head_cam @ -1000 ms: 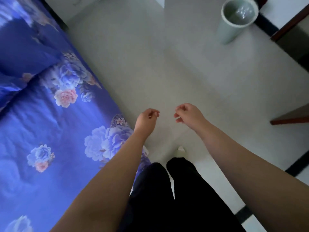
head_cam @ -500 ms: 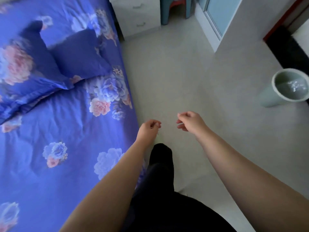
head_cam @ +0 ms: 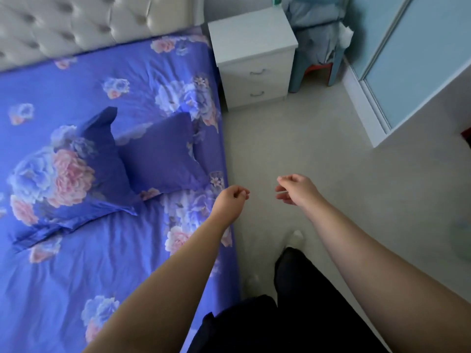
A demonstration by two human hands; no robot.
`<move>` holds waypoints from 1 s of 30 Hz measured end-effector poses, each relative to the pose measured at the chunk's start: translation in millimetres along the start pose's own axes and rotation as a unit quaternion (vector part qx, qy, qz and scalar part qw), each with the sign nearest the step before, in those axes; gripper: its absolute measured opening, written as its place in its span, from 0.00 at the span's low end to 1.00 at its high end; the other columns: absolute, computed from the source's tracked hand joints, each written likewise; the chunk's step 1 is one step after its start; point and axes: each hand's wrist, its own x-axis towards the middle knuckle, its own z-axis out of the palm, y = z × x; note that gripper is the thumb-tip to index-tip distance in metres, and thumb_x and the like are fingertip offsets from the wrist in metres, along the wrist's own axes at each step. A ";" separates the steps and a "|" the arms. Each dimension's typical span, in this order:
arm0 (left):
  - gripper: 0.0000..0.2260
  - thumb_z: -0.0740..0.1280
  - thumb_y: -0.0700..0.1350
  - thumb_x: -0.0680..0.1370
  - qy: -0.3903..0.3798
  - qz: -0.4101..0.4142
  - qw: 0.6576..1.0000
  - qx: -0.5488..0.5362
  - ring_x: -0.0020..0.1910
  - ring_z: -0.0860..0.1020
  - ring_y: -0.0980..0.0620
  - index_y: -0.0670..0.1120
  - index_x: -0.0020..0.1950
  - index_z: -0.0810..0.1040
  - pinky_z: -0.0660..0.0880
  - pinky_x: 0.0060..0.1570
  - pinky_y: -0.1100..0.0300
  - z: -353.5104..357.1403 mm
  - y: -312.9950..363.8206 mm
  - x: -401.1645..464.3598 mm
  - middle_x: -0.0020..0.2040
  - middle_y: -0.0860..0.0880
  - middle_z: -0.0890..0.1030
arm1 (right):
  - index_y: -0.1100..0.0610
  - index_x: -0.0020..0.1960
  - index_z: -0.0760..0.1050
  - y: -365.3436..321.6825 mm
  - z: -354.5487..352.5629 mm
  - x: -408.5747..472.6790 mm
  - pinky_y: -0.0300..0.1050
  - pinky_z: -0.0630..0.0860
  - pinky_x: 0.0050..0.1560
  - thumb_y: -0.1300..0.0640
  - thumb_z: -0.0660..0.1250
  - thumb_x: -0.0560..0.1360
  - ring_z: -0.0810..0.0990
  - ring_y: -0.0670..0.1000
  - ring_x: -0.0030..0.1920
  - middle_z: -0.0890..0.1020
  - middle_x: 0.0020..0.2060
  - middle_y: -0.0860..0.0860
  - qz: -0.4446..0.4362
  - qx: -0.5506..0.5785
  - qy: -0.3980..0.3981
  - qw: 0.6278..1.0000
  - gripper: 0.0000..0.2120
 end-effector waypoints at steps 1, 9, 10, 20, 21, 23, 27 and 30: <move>0.08 0.60 0.40 0.79 0.001 -0.006 1.000 0.001 0.42 0.77 0.53 0.45 0.51 0.80 0.73 0.48 0.60 -6.5 7.0 20.8 0.45 0.50 0.82 | 0.54 0.41 0.70 -17.6 2.1 21.3 0.39 0.71 0.33 0.55 0.62 0.79 0.78 0.44 0.26 0.79 0.35 0.49 -0.003 0.000 -0.002 1.000 0.08; 0.09 0.60 0.42 0.80 0.060 -0.064 0.996 -0.031 0.37 0.75 0.57 0.46 0.52 0.79 0.69 0.35 0.68 -66.4 86.3 209.2 0.45 0.54 0.80 | 0.52 0.42 0.70 -184.8 15.3 207.6 0.38 0.70 0.33 0.54 0.61 0.79 0.76 0.40 0.22 0.79 0.35 0.48 -0.012 -0.050 -0.065 0.997 0.07; 0.09 0.60 0.42 0.80 0.064 -0.068 0.995 -0.032 0.37 0.75 0.57 0.46 0.52 0.79 0.69 0.35 0.69 -74.5 97.1 230.0 0.45 0.54 0.81 | 0.52 0.42 0.70 -206.4 16.9 226.2 0.38 0.70 0.33 0.54 0.61 0.79 0.76 0.40 0.22 0.79 0.35 0.48 -0.013 -0.058 -0.069 0.996 0.08; 0.08 0.61 0.42 0.79 0.121 -0.123 0.982 -0.082 0.41 0.77 0.51 0.48 0.46 0.79 0.72 0.39 0.63 -159.3 153.3 414.8 0.42 0.49 0.81 | 0.52 0.42 0.70 -367.6 74.0 397.6 0.37 0.70 0.33 0.55 0.61 0.79 0.76 0.45 0.28 0.79 0.36 0.49 -0.018 -0.118 -0.120 0.986 0.07; 0.08 0.61 0.41 0.79 0.123 -0.123 0.980 -0.099 0.41 0.78 0.49 0.49 0.44 0.78 0.74 0.43 0.60 -169.6 153.7 436.4 0.43 0.48 0.81 | 0.52 0.42 0.70 -379.4 83.8 414.9 0.37 0.70 0.33 0.56 0.61 0.79 0.76 0.46 0.30 0.79 0.36 0.49 -0.020 -0.120 -0.122 0.985 0.07; 0.08 0.61 0.40 0.79 0.125 -0.127 0.977 -0.119 0.43 0.78 0.49 0.49 0.45 0.77 0.75 0.49 0.57 -192.8 155.2 482.9 0.44 0.47 0.81 | 0.52 0.42 0.71 -405.0 104.8 451.5 0.37 0.71 0.34 0.57 0.60 0.79 0.76 0.47 0.31 0.79 0.35 0.49 -0.023 -0.117 -0.118 0.986 0.07; 0.08 0.60 0.41 0.80 0.124 -0.133 0.978 -0.105 0.43 0.78 0.51 0.47 0.50 0.79 0.73 0.46 0.62 -247.0 154.8 572.6 0.46 0.50 0.81 | 0.53 0.43 0.73 -456.1 150.3 523.6 0.38 0.72 0.35 0.56 0.61 0.79 0.77 0.48 0.32 0.80 0.37 0.50 -0.015 -0.115 -0.108 0.987 0.06; 0.08 0.59 0.41 0.80 0.116 -0.135 0.977 -0.116 0.43 0.79 0.49 0.48 0.47 0.78 0.74 0.49 0.58 -284.9 162.0 630.4 0.45 0.49 0.81 | 0.52 0.44 0.73 -489.6 184.1 570.5 0.39 0.73 0.37 0.55 0.61 0.79 0.78 0.47 0.33 0.81 0.41 0.50 -0.008 -0.104 -0.106 0.989 0.05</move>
